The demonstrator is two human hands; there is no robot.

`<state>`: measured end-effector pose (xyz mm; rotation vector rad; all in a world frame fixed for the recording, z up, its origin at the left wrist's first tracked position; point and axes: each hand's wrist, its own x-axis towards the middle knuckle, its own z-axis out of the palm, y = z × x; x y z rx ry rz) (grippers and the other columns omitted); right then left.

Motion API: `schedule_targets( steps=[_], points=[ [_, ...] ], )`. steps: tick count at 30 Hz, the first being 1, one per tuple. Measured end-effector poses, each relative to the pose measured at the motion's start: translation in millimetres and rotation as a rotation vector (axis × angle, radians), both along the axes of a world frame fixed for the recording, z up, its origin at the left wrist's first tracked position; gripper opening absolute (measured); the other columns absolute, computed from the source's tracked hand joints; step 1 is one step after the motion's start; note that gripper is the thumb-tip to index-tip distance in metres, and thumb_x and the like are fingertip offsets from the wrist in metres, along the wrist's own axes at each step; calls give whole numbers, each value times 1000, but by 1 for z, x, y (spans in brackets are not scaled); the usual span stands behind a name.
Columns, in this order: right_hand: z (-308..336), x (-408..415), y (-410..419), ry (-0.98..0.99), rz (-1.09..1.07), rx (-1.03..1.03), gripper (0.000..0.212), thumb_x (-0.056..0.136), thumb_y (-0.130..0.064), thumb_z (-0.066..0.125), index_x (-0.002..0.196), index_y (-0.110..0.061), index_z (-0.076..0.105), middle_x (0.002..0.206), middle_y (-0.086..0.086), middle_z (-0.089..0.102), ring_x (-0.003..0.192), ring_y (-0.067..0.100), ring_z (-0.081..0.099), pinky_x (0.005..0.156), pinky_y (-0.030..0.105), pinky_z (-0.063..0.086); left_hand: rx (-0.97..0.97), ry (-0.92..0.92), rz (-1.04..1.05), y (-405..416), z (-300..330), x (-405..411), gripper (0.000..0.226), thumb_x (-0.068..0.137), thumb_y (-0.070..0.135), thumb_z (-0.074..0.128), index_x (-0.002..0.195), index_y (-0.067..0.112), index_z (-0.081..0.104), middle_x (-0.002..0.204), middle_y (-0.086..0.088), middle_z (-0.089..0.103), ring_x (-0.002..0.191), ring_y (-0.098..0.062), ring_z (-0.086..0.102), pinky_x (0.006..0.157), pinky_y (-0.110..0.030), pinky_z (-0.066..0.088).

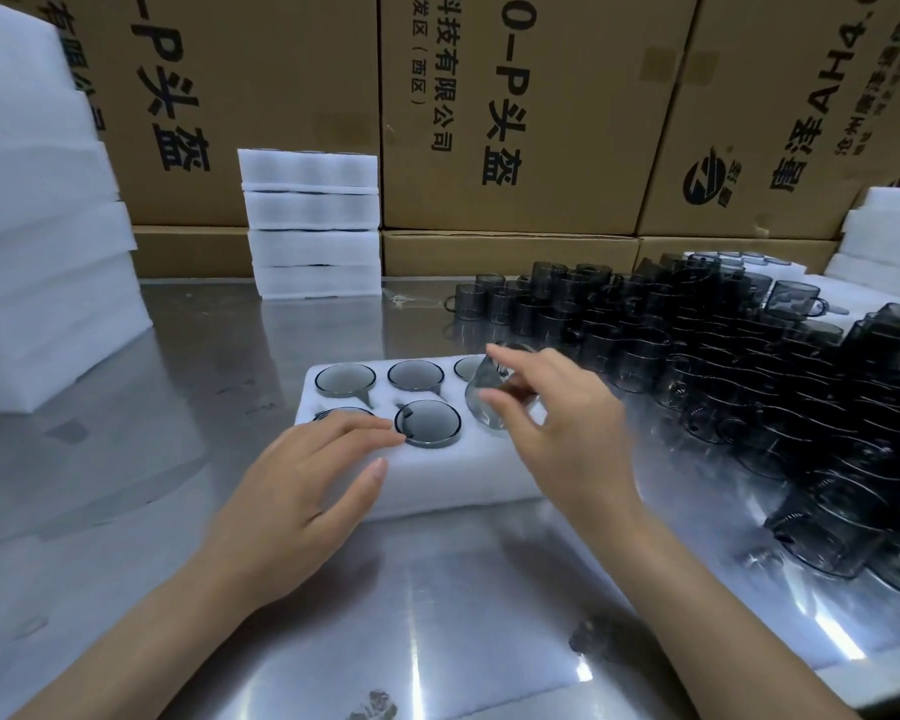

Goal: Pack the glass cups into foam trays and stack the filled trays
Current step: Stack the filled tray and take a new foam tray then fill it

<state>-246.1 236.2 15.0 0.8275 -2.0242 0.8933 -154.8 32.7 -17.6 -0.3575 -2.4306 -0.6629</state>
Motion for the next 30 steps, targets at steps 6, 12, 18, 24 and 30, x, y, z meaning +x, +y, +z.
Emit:
schedule_targets(
  steps=[6,12,18,24,30],
  points=[
    [-4,-6,1,-90,19,22,26,83,-13,69,109,-16,70,77,-12,55,72,19,59,68,34,46,6,-9,2,1,2,2,40,93,41,35,114,25,65,119,18,59,117,-4,52,95,-39,43],
    [-3,-15,10,-219,176,-29,29,86,-1,62,106,-20,68,87,-21,57,85,3,55,80,19,44,-1,-12,12,2,3,3,40,93,42,35,114,26,65,119,19,58,116,-2,51,95,-35,41],
    [-1,-12,16,-358,223,34,26,87,-3,60,103,-23,64,87,-20,59,94,0,52,85,14,38,-19,3,13,1,2,2,39,93,41,36,114,26,65,119,20,58,115,-1,51,94,-30,38],
    [-4,-15,14,-397,123,94,21,90,-20,61,111,-24,64,81,-14,56,87,3,47,75,11,35,-16,-3,22,2,2,2,39,92,42,36,114,26,65,119,19,58,115,-3,52,94,-31,39],
    [-7,-13,11,-315,80,162,24,87,-27,66,111,-27,68,84,-18,55,97,8,48,82,26,41,-209,89,50,14,10,2,35,93,36,42,111,21,67,113,10,63,106,-12,57,92,-29,40]
  ],
)
